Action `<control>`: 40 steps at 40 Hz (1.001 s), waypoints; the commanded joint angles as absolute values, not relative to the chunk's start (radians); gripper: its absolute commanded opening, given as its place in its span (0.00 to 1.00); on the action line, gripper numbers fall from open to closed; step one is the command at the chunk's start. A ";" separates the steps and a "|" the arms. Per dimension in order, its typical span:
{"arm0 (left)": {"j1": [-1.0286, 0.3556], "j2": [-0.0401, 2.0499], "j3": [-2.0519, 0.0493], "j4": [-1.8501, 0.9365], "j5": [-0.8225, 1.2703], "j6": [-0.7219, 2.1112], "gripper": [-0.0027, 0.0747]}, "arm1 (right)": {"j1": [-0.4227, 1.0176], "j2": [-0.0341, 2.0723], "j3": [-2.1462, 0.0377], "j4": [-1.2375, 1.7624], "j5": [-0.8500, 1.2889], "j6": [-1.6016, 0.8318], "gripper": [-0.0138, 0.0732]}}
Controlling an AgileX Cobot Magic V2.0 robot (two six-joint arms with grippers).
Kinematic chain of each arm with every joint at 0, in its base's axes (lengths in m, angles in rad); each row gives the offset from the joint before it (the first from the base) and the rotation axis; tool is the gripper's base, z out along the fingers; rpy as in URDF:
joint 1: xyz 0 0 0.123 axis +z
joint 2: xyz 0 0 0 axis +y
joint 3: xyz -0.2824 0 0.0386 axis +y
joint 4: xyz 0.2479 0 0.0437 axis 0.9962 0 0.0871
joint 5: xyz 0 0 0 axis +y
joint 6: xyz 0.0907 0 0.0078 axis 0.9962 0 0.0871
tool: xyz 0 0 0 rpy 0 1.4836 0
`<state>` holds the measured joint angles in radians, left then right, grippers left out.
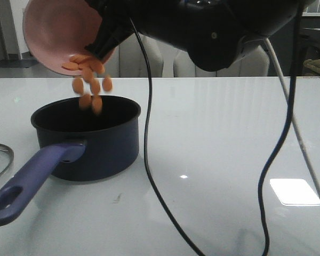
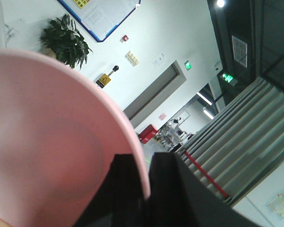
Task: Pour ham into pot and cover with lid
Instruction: 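Tilt the pink bowl over the pot to pour the slices in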
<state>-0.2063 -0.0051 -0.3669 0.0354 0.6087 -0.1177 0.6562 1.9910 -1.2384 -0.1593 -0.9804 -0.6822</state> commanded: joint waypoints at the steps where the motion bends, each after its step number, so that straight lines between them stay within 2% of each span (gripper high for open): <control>1: -0.214 -0.021 -0.392 0.035 0.531 -0.116 0.18 | 0.659 1.934 -1.261 -0.155 -1.074 -0.747 0.32; 12: -0.214 -0.021 -0.392 0.034 0.537 -0.116 0.18 | 0.659 1.934 -1.261 -0.155 -1.077 -0.993 0.32; 31: -0.214 -0.021 -0.392 0.034 0.539 -0.116 0.18 | 0.659 1.934 -1.261 -0.172 -1.110 -1.024 0.32; 40: -0.214 -0.021 -0.392 0.032 0.539 -0.116 0.18 | 0.659 1.933 -1.261 -0.252 -1.250 -1.088 0.32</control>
